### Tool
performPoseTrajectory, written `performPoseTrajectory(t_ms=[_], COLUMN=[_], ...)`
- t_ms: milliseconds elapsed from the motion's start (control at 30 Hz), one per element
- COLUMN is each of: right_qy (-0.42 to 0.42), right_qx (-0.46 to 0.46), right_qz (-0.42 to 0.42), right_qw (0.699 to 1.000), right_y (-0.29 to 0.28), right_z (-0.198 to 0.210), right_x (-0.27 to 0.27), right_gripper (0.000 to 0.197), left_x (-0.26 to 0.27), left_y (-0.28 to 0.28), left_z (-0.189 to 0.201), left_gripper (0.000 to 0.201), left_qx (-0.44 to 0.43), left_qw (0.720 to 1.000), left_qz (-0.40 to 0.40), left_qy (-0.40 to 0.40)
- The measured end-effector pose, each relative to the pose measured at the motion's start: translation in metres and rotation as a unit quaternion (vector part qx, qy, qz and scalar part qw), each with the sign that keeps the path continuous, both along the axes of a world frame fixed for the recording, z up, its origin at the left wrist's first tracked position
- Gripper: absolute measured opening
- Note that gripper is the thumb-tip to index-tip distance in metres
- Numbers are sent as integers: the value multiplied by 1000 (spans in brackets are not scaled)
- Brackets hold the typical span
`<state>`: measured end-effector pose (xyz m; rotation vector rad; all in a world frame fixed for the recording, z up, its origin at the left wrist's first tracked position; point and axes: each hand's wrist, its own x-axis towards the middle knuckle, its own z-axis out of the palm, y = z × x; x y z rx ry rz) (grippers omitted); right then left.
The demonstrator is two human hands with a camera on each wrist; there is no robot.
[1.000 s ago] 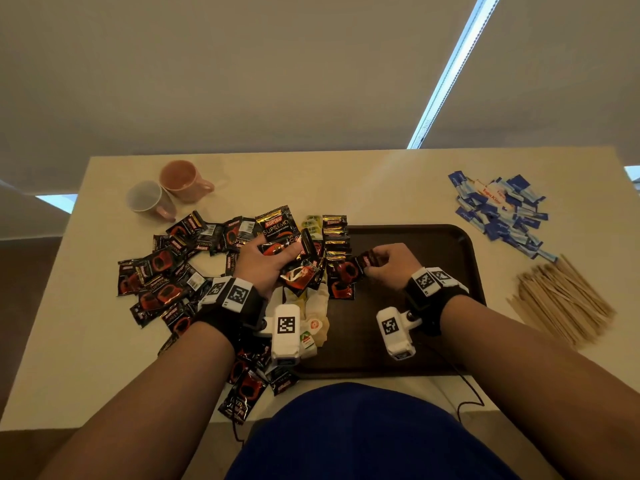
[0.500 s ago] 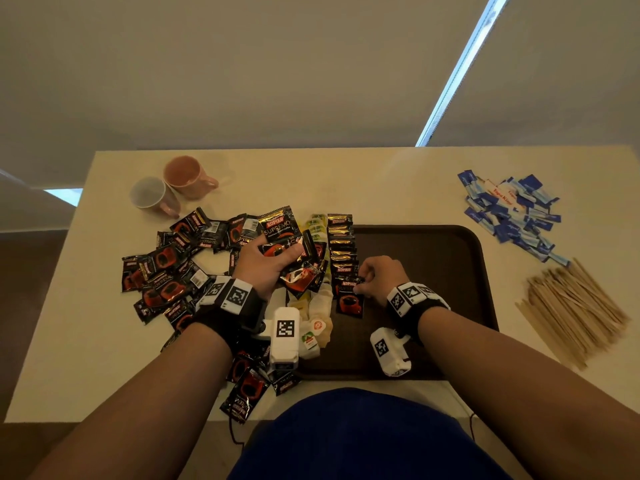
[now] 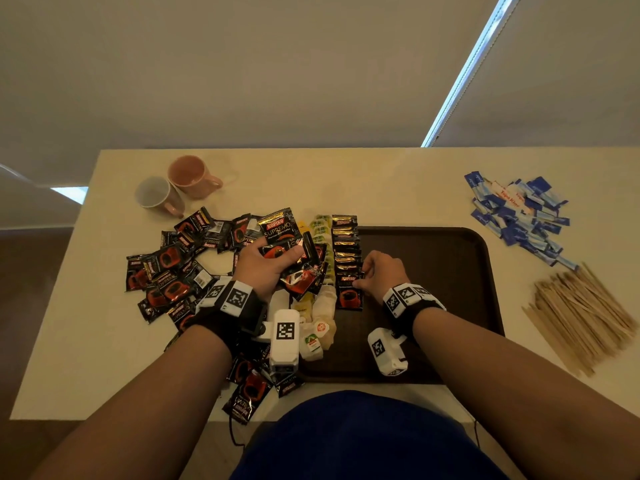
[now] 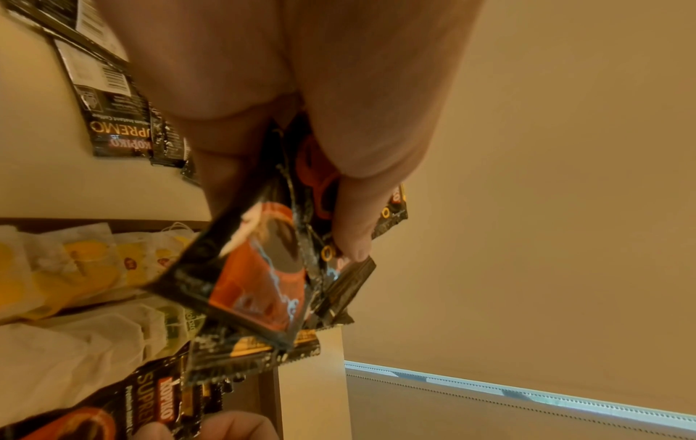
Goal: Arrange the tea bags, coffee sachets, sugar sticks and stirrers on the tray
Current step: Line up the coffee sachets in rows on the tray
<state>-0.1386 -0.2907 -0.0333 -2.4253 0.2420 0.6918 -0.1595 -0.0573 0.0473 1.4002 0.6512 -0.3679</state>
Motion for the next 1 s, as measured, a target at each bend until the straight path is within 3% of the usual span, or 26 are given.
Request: performPoseTrajectory(t_ms=[333,467,667,800,1000], right_qy=[-13,-89,-126,-122,-100], right_qx=[6,16,177,239,250], right_qz=[-19,-12,25,36,51], right_qw=[1000,996,976,963,962], right_y=[-2,-2,20,34,36], right_z=[-2,19,72,86,97], right_x=[-1,4,13,17,28], right_gripper=[31,19,34,30,16], left_x=[-2,-1,0,-2,-6], left_y=[-4,-8,-14,-19,-20], left_z=[3,4,7,11,13], left_gripper=[49,53,44,36,29], left_qx=[-9,-22,-31,-14,13], left_qw=[1000,1000,999,999,991], left_qz=[-4,5,9,-30,-132], left_qy=[-1,-2,-8,-18,-25])
